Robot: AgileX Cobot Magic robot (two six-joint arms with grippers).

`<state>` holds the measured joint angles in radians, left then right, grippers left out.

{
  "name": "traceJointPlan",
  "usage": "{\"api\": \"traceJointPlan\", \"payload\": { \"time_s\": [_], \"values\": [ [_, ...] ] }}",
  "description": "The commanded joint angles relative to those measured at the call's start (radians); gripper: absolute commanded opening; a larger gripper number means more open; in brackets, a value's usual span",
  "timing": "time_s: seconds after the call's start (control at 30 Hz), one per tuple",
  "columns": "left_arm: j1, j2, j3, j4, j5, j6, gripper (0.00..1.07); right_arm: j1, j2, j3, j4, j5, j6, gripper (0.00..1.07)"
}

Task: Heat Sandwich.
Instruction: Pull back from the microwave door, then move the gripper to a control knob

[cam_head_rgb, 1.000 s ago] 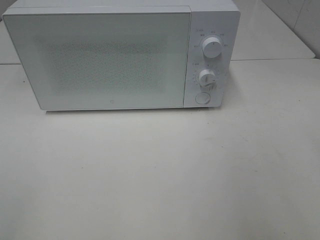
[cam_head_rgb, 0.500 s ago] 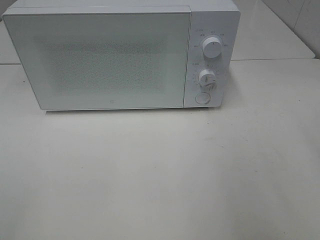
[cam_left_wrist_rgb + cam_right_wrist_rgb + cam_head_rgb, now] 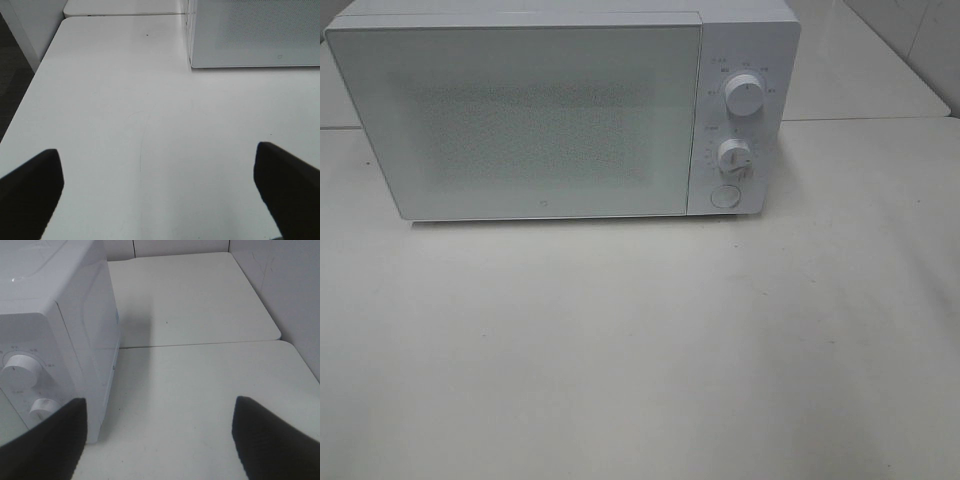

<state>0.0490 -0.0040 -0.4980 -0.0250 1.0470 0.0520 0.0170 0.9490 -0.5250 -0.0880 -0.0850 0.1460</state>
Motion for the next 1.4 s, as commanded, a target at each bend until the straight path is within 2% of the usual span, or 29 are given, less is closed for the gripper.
{"api": "traceJointPlan", "payload": {
  "time_s": [0.03, 0.3, 0.53, 0.6, 0.83, 0.87, 1.0, 1.03, 1.1, 1.2, 1.4],
  "values": [
    [0.001, -0.026, 0.004, -0.010, -0.011, -0.006, 0.98, -0.003, 0.034, -0.004, -0.009, -0.075, -0.008, 0.76],
    [0.001, -0.026, 0.004, -0.010, -0.011, -0.006, 0.98, -0.003, 0.171, 0.037, -0.003, -0.295, -0.012, 0.76],
    [0.001, -0.026, 0.004, -0.010, -0.011, -0.006, 0.98, 0.029, 0.253, 0.095, 0.117, -0.450, -0.120, 0.76],
    [0.001, -0.026, 0.004, -0.010, -0.011, -0.006, 0.98, 0.087, 0.286, 0.107, 0.209, -0.483, -0.203, 0.76],
    [0.001, -0.026, 0.004, -0.010, -0.011, -0.006, 0.98, 0.203, 0.362, 0.107, 0.365, -0.550, -0.320, 0.76],
    [0.001, -0.026, 0.004, -0.010, -0.011, -0.006, 0.98, 0.243, 0.385, 0.107, 0.410, -0.590, -0.350, 0.76],
    [0.001, -0.026, 0.004, -0.010, -0.011, -0.006, 0.98, 0.300, 0.422, 0.106, 0.480, -0.654, -0.387, 0.76],
    [0.001, -0.026, 0.004, -0.010, -0.011, -0.006, 0.98, 0.345, 0.451, 0.106, 0.538, -0.706, -0.410, 0.76],
    [0.001, -0.026, 0.004, -0.010, -0.011, -0.006, 0.98, 0.364, 0.462, 0.106, 0.562, -0.726, -0.419, 0.76],
    [0.001, -0.026, 0.004, -0.010, -0.011, -0.006, 0.98, 0.453, 0.520, 0.105, 0.669, -0.822, -0.455, 0.76],
    [0.001, -0.026, 0.004, -0.010, -0.011, -0.006, 0.98, 0.548, 0.596, 0.103, 0.747, -0.922, -0.468, 0.76]
  ]
}}
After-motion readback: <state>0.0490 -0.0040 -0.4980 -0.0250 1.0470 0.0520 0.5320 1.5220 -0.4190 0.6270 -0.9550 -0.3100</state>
